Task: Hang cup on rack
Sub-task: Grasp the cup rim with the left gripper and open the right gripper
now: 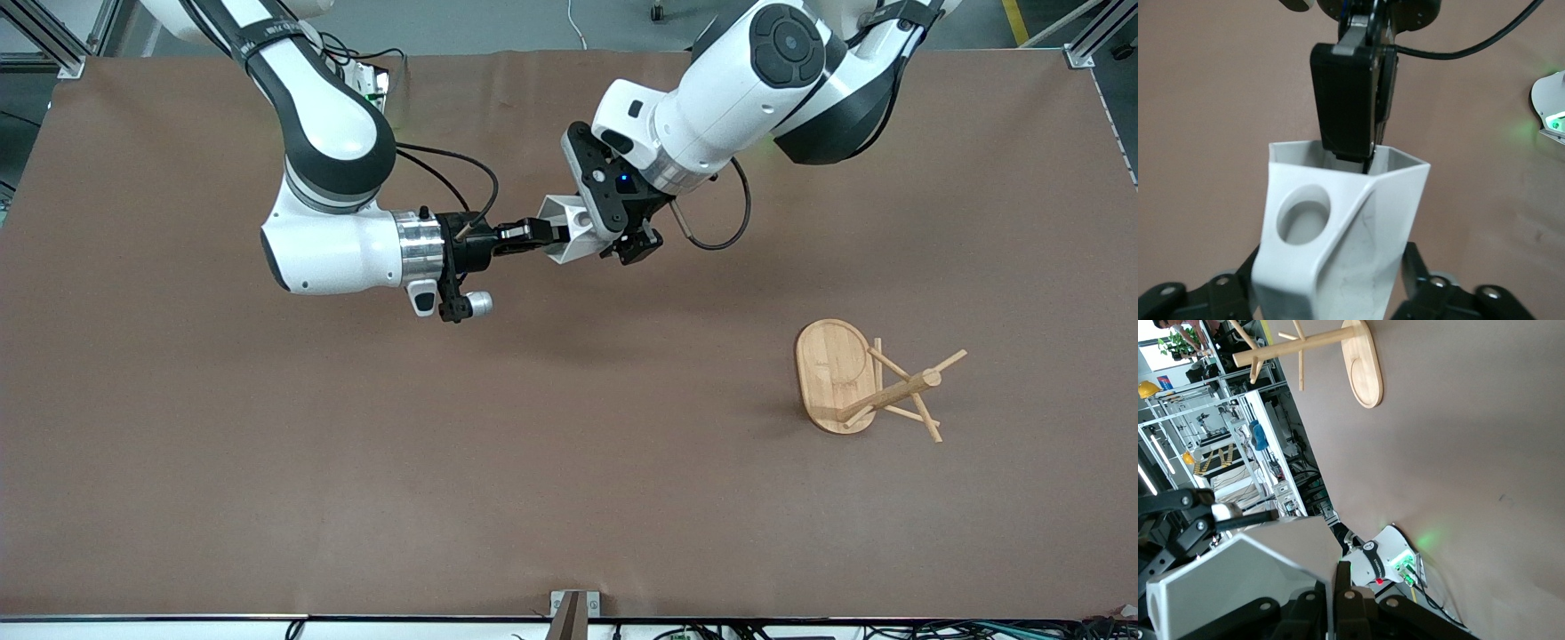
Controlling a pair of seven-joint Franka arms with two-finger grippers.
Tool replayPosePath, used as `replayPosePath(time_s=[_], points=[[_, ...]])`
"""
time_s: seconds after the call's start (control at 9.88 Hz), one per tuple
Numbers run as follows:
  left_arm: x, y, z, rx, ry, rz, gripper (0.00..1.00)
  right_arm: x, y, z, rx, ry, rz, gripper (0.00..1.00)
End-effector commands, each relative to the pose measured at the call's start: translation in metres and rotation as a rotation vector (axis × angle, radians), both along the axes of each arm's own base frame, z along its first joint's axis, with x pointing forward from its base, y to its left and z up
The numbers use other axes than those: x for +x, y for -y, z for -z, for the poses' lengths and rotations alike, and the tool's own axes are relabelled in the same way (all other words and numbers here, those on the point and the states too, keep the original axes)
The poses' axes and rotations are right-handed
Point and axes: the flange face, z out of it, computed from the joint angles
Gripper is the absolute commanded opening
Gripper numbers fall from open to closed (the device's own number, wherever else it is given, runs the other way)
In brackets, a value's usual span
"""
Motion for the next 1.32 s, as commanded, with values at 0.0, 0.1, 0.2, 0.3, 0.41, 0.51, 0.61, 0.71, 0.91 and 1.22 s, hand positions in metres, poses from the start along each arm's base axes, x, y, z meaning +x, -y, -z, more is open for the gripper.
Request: replayPosePath(time_s=[0.0,0.1,0.2,0.3,0.41,0.51,0.61,0.71,0.91,1.22], points=[[-0.005,0.015,0.045,0.036,-0.035,0.022,0.01,-0.014,-0.014,-0.034,0.037,-0.018,0.009,0.01],[-0.005,0.014,0.044,0.038,-0.036,0.022,0.00,-0.014,-0.014,-0.036,0.033,-0.030,0.017,0.01],[-0.006,0.013,0.042,0.037,-0.033,0.021,0.00,-0.014,-0.014,-0.038,0.032,-0.030,0.018,0.01],[-0.006,0.013,0.038,0.035,-0.028,0.021,0.00,-0.014,-0.014,-0.038,0.032,-0.030,0.018,0.01],[-0.004,0.010,0.037,0.034,-0.026,0.019,0.00,-0.014,-0.014,-0.038,0.033,-0.032,0.015,0.04],[-0.004,0.009,0.035,0.036,-0.025,0.018,0.00,-0.011,-0.009,-0.036,0.030,-0.036,0.012,0.82],[-0.005,0.008,0.036,0.043,-0.032,0.021,0.00,-0.009,-0.005,-0.037,0.027,-0.038,0.017,1.00],[-0.003,0.006,0.038,0.047,-0.035,0.018,0.00,-0.007,-0.001,-0.038,0.023,-0.034,0.022,1.00],[-0.002,0.004,0.038,0.049,-0.035,0.015,0.01,0.007,0.021,-0.033,0.009,-0.032,0.054,1.00],[0.019,-0.027,0.036,0.092,-0.086,-0.095,0.01,0.024,0.067,-0.024,-0.189,0.035,0.030,1.00]])
